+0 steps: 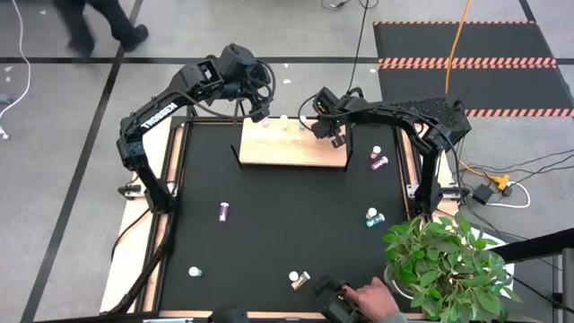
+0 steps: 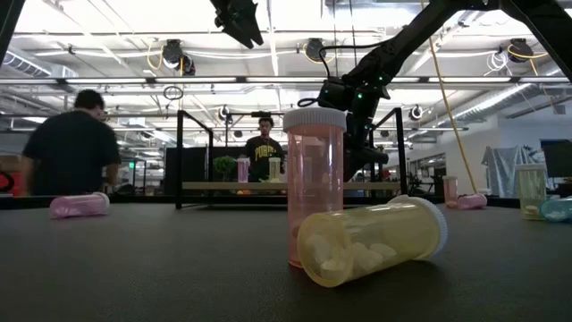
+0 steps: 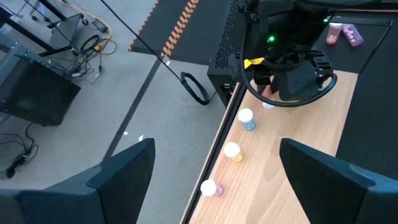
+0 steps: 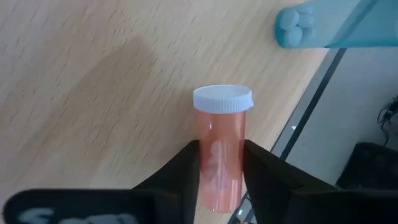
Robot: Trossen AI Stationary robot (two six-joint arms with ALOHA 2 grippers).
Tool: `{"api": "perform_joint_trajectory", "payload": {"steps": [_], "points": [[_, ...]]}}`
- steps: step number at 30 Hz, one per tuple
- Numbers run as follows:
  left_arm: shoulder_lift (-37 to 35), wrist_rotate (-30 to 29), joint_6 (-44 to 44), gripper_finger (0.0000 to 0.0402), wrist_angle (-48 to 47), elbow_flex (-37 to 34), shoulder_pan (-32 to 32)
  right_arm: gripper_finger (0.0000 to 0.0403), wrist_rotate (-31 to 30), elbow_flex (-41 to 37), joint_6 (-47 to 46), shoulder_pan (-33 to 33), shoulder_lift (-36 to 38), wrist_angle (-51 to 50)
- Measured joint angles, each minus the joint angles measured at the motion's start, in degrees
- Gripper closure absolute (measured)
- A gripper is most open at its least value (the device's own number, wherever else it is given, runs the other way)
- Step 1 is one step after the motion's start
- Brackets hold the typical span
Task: Pick and place medicine bottles onto shelf by color
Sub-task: Put the left orange pill bottle on the shelf
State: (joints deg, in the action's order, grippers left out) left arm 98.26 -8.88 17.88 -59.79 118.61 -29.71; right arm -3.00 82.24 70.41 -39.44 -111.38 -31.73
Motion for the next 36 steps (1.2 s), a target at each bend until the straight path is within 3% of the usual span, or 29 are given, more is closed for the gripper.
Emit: {"api": "perform_joint_trajectory", "payload": {"steps": [5,12,16,20,27,31,36], "points": [[0.00,-0.02,-0.36,0.0055,-0.02,0.00,0.00,0.0329,0.14,-0.27,-4.22,0.05,1.06,1.30],[-0.18,-3.63,-4.86,0.0055,-0.47,0.00,0.17,0.0312,0.76,-0.33,-10.29,0.15,8.00,2.92],[-0.84,-4.50,-4.89,0.0055,0.93,0.00,0.20,0.0313,6.21,-0.29,-19.22,-0.71,13.77,7.06],[-0.94,-3.77,-4.89,0.0055,3.51,0.00,0.82,0.0312,16.15,-0.24,-35.62,-1.84,19.38,13.71],[-0.89,16.45,-4.92,0.0055,13.62,-1.03,0.50,0.0312,39.02,-0.22,-67.33,-2.84,26.13,32.39],[-0.76,22.37,-7.48,0.0055,19.36,-3.16,0.98,0.0312,45.74,-0.22,-79.25,-2.79,28.89,41.06],[-0.78,29.14,-14.04,0.0055,36.11,-9.75,2.31,0.0312,49.99,-0.22,-88.23,-0.71,30.48,50.27]]}}
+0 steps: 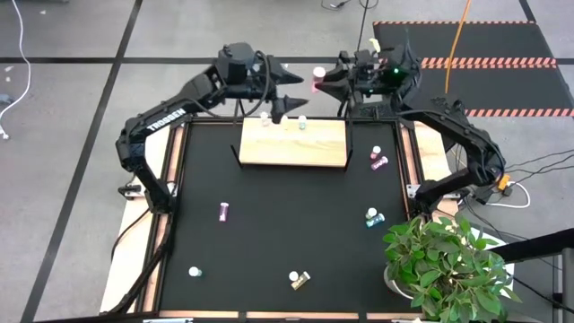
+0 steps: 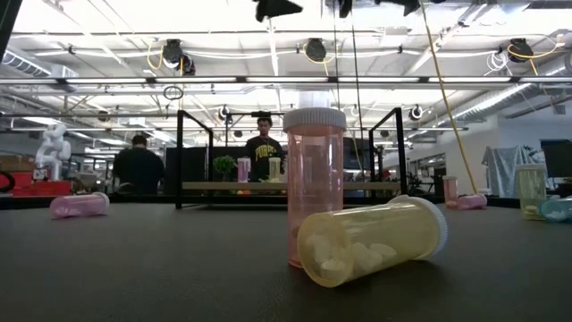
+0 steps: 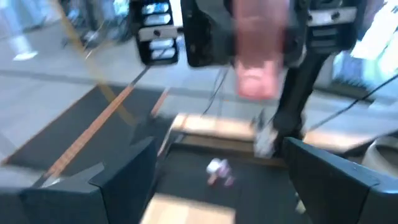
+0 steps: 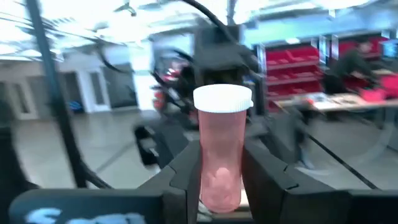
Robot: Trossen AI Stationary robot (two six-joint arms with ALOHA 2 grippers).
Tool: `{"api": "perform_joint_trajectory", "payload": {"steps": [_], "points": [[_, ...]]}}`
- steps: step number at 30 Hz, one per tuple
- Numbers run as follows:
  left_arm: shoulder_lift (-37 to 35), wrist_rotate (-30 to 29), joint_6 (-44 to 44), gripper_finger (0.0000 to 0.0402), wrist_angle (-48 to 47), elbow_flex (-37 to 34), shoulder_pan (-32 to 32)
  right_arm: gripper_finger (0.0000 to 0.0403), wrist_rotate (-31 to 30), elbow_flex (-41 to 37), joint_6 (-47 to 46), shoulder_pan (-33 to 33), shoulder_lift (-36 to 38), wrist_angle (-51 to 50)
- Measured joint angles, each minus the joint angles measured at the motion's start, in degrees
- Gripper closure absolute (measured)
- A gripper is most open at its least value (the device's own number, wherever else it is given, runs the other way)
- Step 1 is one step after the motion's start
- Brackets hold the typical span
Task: Pick and place medicine bottles onto shelf by color
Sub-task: Put the left orange pill bottle on the shelf
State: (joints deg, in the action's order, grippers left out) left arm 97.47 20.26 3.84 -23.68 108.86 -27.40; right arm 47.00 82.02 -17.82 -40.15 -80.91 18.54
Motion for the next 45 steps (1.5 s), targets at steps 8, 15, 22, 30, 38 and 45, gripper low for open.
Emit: {"api": "perform_joint_trajectory", "payload": {"steps": [8,15,22,30,38,45], "points": [[0.06,3.51,-9.69,0.0057,21.77,-7.12,4.04,0.0312,1.31,0.02,-2.03,3.73,0.41,1.71],[0.06,3.45,-12.14,0.0148,22.00,-7.21,5.53,0.0312,1.65,0.04,-2.10,4.32,0.44,1.84],[0.06,3.55,-16.01,0.0254,21.96,-7.23,5.06,0.0312,1.29,0.04,-2.08,4.28,0.42,1.72],[0.06,4.73,-16.44,0.0305,21.85,-7.26,5.01,0.0312,2.57,0.09,-2.28,4.19,0.46,-0.29],[0.06,5.26,-15.93,0.0301,21.14,-7.30,4.92,0.0310,2.64,0.09,-2.24,4.19,0.46,-0.92],[0.04,3.11,-14.62,0.0309,16.76,-7.28,4.86,0.0252,3.04,0.09,-0.77,0.59,1.55,-6.51]]}}
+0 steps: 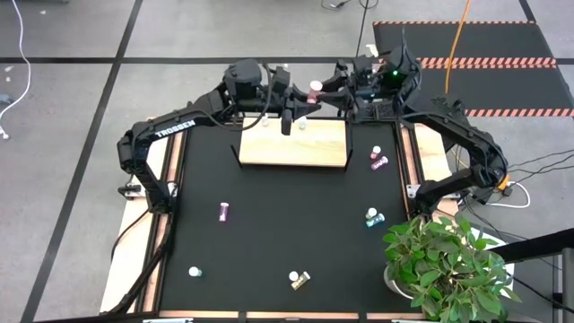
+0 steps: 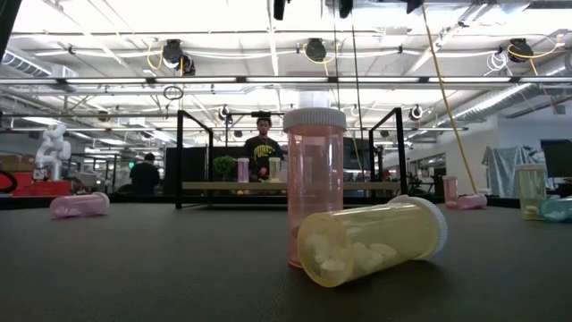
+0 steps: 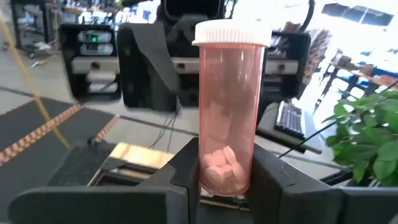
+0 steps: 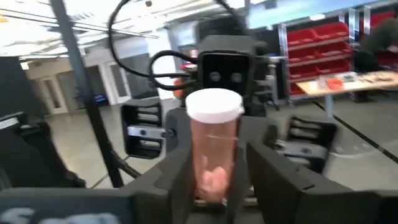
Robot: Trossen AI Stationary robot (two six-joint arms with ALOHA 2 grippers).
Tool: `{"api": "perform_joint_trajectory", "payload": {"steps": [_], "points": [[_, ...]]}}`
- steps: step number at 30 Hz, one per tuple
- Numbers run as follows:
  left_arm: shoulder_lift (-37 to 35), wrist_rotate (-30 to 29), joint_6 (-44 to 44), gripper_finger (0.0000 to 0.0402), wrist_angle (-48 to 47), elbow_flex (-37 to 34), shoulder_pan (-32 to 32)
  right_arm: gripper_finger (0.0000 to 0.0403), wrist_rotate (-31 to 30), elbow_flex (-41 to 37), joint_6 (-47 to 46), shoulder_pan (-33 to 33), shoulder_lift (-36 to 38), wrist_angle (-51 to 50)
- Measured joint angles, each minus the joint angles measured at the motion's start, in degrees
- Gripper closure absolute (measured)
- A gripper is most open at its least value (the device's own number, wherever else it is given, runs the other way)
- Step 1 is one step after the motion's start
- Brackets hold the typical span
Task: Pick and place medicine bottles onto shelf by color
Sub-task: Put the left orange pill bottle on the shelf
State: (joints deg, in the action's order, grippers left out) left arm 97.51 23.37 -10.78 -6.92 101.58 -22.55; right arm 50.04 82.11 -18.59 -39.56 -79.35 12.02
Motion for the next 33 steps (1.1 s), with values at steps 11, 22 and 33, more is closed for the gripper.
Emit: {"api": "perform_joint_trajectory", "payload": {"steps": [11,22,33], "points": [[-0.09,-8.37,17.25,0.0311,-18.74,0.02,0.02,0.0148,-0.49,0.00,5.33,-5.92,4.87,-18.54],[3.50,-12.68,22.89,0.0312,-31.60,0.09,0.57,0.0151,-20.24,-0.04,30.75,5.42,2.92,-42.77],[5.18,-11.88,25.60,0.0312,-30.80,0.09,2.42,0.0151,-23.26,0.00,32.81,8.56,1.82,-41.34]]}}
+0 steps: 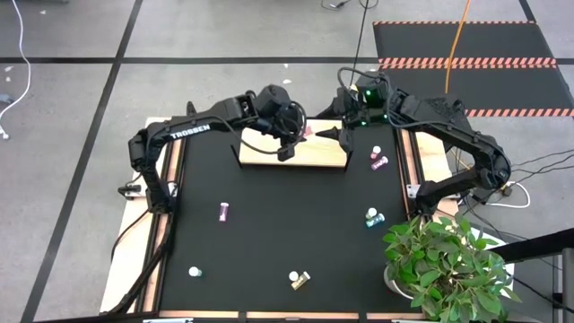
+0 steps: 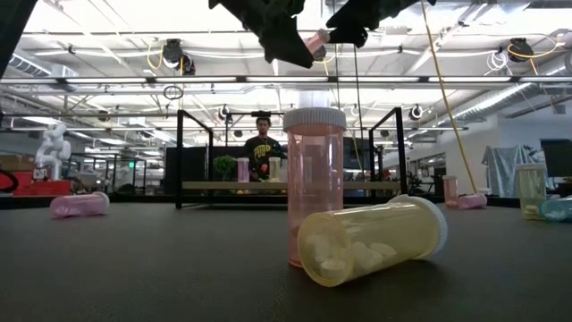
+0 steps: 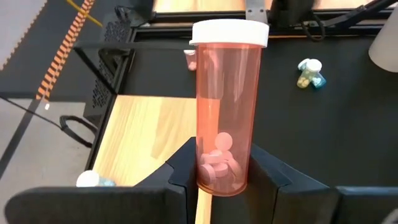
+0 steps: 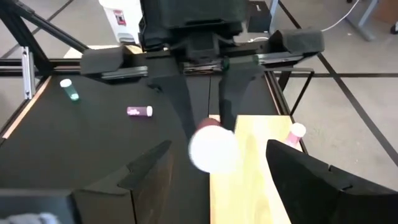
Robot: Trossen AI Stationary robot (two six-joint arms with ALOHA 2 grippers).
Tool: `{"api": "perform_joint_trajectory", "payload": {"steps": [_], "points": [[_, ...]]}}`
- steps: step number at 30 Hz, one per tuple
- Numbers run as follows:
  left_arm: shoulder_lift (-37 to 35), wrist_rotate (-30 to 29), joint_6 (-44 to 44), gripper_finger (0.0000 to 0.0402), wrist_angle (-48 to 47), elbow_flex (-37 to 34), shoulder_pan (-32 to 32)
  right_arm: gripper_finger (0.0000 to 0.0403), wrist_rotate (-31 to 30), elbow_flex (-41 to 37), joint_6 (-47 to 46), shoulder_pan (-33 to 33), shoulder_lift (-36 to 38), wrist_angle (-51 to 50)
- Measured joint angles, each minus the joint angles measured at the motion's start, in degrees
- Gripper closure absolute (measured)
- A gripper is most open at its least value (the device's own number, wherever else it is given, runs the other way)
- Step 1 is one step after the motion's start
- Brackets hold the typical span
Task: Pick and place medicine bottles onto shelf by color
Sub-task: Put the left orange pill bottle on the shelf
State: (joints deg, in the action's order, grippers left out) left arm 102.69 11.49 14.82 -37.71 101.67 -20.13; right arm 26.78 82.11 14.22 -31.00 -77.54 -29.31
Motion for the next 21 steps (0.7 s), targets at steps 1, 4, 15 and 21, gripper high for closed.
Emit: {"api": "perform_joint_trajectory", "payload": {"steps": [1,4,15,21], "points": [[0.00,0.00,0.10,0.0312,0.29,0.00,0.08,0.0152,-0.13,0.00,0.00,0.00,0.00,-0.02],[0.00,0.04,0.07,0.0312,0.55,0.00,0.30,0.0157,0.04,0.00,0.02,0.00,0.00,0.85],[0.00,0.00,-0.56,0.0307,0.85,0.00,0.30,0.0216,1.64,-0.02,1.04,0.44,-1.90,0.64],[0.02,-0.03,-1.36,0.0310,0.84,0.00,0.28,0.0259,1.80,-0.02,0.91,0.37,-1.86,1.58]]}}
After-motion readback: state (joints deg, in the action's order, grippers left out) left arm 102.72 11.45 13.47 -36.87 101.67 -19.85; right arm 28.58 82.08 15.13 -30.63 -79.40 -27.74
